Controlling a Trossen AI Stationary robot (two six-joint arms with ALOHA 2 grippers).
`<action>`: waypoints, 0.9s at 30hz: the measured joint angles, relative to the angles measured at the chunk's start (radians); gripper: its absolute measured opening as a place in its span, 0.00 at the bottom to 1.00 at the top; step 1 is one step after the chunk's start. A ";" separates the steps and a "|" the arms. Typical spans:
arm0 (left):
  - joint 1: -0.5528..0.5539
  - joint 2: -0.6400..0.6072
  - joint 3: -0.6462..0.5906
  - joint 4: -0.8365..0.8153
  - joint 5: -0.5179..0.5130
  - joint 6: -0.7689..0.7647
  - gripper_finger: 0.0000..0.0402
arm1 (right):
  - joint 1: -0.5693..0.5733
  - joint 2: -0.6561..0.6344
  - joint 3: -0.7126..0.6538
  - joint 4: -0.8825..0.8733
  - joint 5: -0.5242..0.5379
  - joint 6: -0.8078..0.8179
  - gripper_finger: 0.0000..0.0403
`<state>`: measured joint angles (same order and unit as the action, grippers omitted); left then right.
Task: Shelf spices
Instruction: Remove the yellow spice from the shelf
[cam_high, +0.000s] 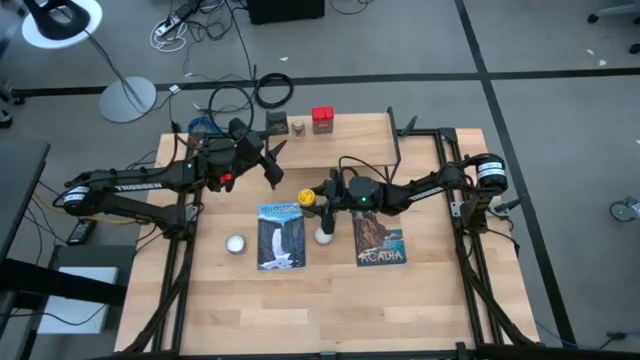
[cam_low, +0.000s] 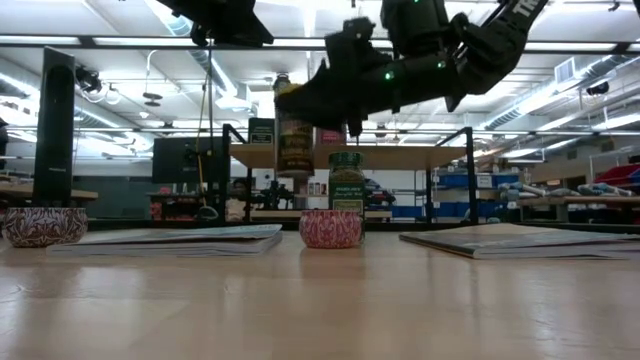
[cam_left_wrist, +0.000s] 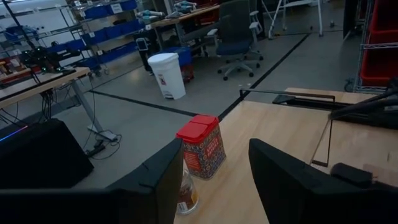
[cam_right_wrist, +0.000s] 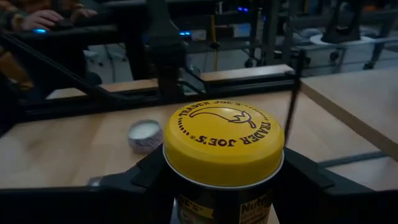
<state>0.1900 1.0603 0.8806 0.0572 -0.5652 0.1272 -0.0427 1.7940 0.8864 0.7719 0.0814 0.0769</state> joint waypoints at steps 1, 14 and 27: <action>0.000 0.000 0.000 0.001 0.000 0.000 0.47 | 0.006 -0.006 0.000 0.000 0.000 0.000 0.50; 0.000 -0.001 0.000 -0.005 0.000 0.000 0.47 | 0.126 -0.337 0.000 -0.334 0.088 -0.118 0.50; 0.000 -0.001 0.000 0.028 0.071 -0.008 0.47 | 0.258 -0.488 -0.049 -0.627 0.295 0.012 0.50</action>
<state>0.1900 1.0595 0.8806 0.0853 -0.4937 0.1196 0.2149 1.3059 0.8369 0.1444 0.3764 0.0893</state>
